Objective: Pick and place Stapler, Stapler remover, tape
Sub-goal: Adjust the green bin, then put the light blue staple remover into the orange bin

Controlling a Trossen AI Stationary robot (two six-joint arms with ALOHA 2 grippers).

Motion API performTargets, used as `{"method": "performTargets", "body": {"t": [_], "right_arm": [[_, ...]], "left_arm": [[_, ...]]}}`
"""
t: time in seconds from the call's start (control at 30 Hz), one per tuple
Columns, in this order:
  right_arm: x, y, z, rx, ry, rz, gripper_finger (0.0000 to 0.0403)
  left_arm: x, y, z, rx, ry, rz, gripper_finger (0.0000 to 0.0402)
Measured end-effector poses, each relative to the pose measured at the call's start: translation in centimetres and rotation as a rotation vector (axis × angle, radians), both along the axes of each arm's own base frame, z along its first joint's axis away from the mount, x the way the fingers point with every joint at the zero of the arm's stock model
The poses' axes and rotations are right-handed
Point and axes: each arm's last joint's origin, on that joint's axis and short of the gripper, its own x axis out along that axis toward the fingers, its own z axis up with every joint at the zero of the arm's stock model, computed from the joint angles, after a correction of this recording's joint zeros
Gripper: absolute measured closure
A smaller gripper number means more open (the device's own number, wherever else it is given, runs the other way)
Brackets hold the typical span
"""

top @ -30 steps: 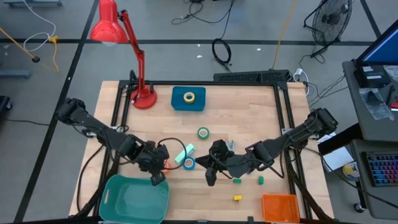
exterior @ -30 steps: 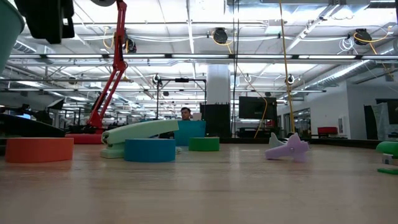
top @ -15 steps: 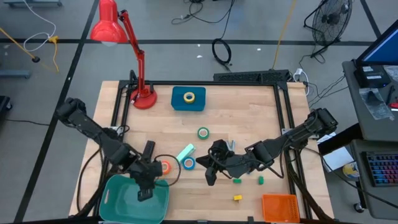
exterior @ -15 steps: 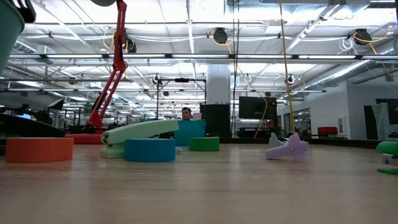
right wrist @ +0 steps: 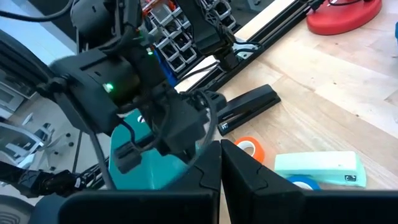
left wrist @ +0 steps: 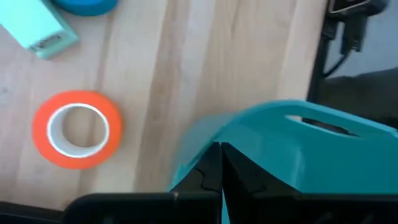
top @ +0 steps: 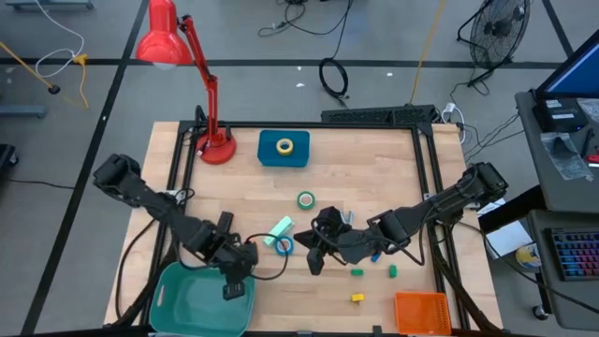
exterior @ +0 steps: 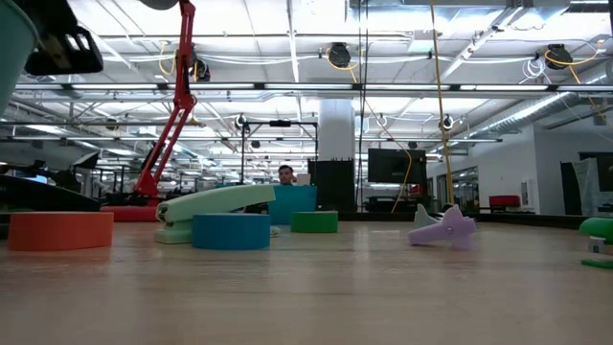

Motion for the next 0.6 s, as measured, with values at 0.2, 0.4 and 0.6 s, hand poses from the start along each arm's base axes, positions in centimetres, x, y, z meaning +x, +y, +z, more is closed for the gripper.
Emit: {"method": "performTargets", "body": {"t": [0.2, 0.4, 0.6], "right_arm": [[0.0, 0.1, 0.0, -0.001, 0.002, 0.002, 0.0403], [0.0, 0.1, 0.0, -0.001, 0.002, 0.002, 0.0403], [-0.1, 0.1, 0.0, 0.0, 0.001, 0.004, 0.0403]], "left_arm": [[-0.1, 0.6, -0.2, 0.045, 0.021, 0.018, 0.0401], [-0.5, 0.4, -0.1, 0.002, 0.065, -0.014, 0.0401], [-2.5, -0.2, 2.2, -0.064, 0.027, -0.024, 0.0401]]}}
